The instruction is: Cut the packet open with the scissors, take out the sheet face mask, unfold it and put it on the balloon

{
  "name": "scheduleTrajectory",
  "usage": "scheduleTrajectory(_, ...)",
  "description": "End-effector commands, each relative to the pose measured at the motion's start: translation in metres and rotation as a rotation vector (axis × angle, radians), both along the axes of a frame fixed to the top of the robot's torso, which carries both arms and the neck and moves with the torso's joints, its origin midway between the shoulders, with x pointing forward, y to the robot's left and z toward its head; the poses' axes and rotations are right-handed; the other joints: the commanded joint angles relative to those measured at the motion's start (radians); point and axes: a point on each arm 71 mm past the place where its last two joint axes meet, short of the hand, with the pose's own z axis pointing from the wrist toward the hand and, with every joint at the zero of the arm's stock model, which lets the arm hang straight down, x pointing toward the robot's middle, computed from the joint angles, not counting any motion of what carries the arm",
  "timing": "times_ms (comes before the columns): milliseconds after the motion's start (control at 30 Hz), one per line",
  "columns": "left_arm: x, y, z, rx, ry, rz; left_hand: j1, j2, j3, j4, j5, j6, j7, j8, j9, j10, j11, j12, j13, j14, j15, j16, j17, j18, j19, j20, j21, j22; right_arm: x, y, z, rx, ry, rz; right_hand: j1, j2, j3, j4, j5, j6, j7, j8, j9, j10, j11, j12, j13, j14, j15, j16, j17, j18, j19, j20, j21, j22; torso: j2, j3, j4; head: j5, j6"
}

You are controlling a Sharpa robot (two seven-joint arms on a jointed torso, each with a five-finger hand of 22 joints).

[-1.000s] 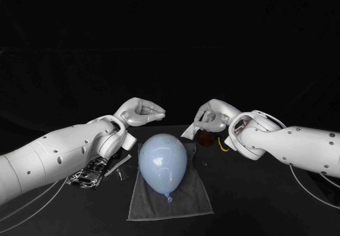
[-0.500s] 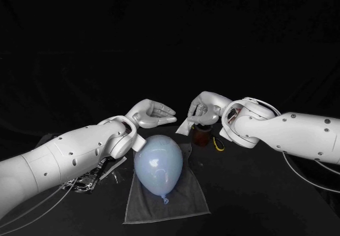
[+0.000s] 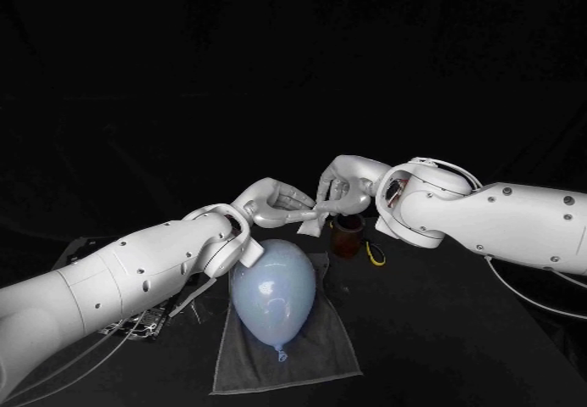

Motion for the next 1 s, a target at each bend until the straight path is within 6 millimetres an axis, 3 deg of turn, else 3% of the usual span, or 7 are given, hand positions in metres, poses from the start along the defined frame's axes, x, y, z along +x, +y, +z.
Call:
scheduleTrajectory(33,-0.001,-0.005,0.001,0.013,-0.008,-0.008,0.010,0.018,-0.009,-0.002,0.001,0.024,0.004,0.009,0.007,0.022,-0.008,0.009,0.003,0.019,-0.005,0.003,-0.001,0.006,0.016,0.003,0.005,0.000,-0.001,0.003,0.003,-0.043,-0.005,0.013,0.008,0.005,0.001,-0.006,0.005,0.008,-0.004,0.004,0.019,0.002,-0.007,-0.004,0.001,-0.002,-0.004,0.006,0.001,0.016,-0.008,0.001,0.003,0.001,0.000,-0.0006,0.0022,-0.001,0.000)
scheduleTrajectory(267,-0.005,-0.007,0.003,0.008,-0.015,-0.024,0.075,0.066,0.005,-0.007,0.002,0.098,-0.025,0.041,0.021,0.109,-0.042,0.034,0.009,0.112,-0.039,0.043,0.015,0.028,0.060,0.001,0.026,0.005,-0.001,0.008,0.009,-0.045,-0.021,0.022,0.007,0.004,0.000,-0.006,0.005,0.008,-0.004,0.005,0.020,0.003,-0.007,-0.004,0.002,0.000,-0.005,0.007,0.001,0.017,-0.008,0.000,0.006,0.003,0.001,-0.0007,0.0024,-0.002,0.003)
scheduleTrajectory(500,-0.005,-0.007,0.003,0.006,-0.014,-0.025,0.129,0.107,0.040,0.001,0.002,0.127,-0.037,0.048,0.023,0.136,-0.055,0.027,0.003,0.126,-0.048,0.045,0.019,0.039,0.076,0.001,0.034,0.007,-0.004,0.011,0.012,-0.045,-0.036,0.033,0.007,0.004,0.000,-0.006,0.005,0.008,-0.004,0.005,0.020,0.003,-0.007,-0.004,0.002,0.000,-0.005,0.007,0.001,0.017,-0.008,0.000,0.006,0.003,-0.001,-0.0005,0.0018,0.000,0.003)
scheduleTrajectory(767,-0.007,-0.009,0.002,0.008,0.007,-0.045,0.171,0.126,0.078,0.002,0.003,0.134,-0.036,0.042,0.019,0.145,-0.056,0.010,-0.002,0.132,-0.050,0.041,0.020,0.047,0.093,-0.001,0.043,0.009,-0.008,0.015,0.017,-0.039,-0.065,0.047,0.007,0.004,0.001,-0.006,0.005,0.008,-0.005,0.006,0.020,0.004,-0.008,-0.004,0.002,0.001,-0.005,0.007,0.001,0.017,-0.008,0.000,0.008,0.005,-0.001,-0.0003,0.0020,0.001,0.007)
scheduleTrajectory(900,-0.007,-0.009,0.002,0.003,0.018,-0.046,0.224,0.138,0.144,-0.006,0.003,0.144,-0.035,0.040,0.018,0.156,-0.057,-0.002,-0.003,0.143,-0.053,0.038,0.019,0.050,0.108,-0.007,0.055,0.014,-0.008,0.015,0.018,-0.041,-0.071,0.046,0.006,0.003,0.001,-0.006,0.005,0.009,-0.005,0.006,0.021,0.005,-0.008,-0.004,0.002,0.001,-0.005,0.008,0.001,0.017,-0.008,0.000,0.009,0.006,0.000,-0.0003,0.0024,0.001,0.008)
scheduleTrajectory(1000,-0.006,-0.007,0.002,-0.002,0.025,-0.045,0.240,0.129,0.217,-0.007,0.002,0.155,-0.037,0.044,0.021,0.176,-0.061,-0.006,-0.002,0.163,-0.057,0.034,0.015,0.049,0.111,-0.015,0.069,0.023,-0.006,0.013,0.018,-0.042,-0.076,0.041,0.005,0.003,0.001,-0.006,0.005,0.009,-0.005,0.007,0.021,0.006,-0.008,-0.004,0.003,0.002,-0.005,0.008,0.002,0.017,-0.008,-0.001,0.010,0.007,-0.001,-0.0007,0.0028,0.001,0.009)
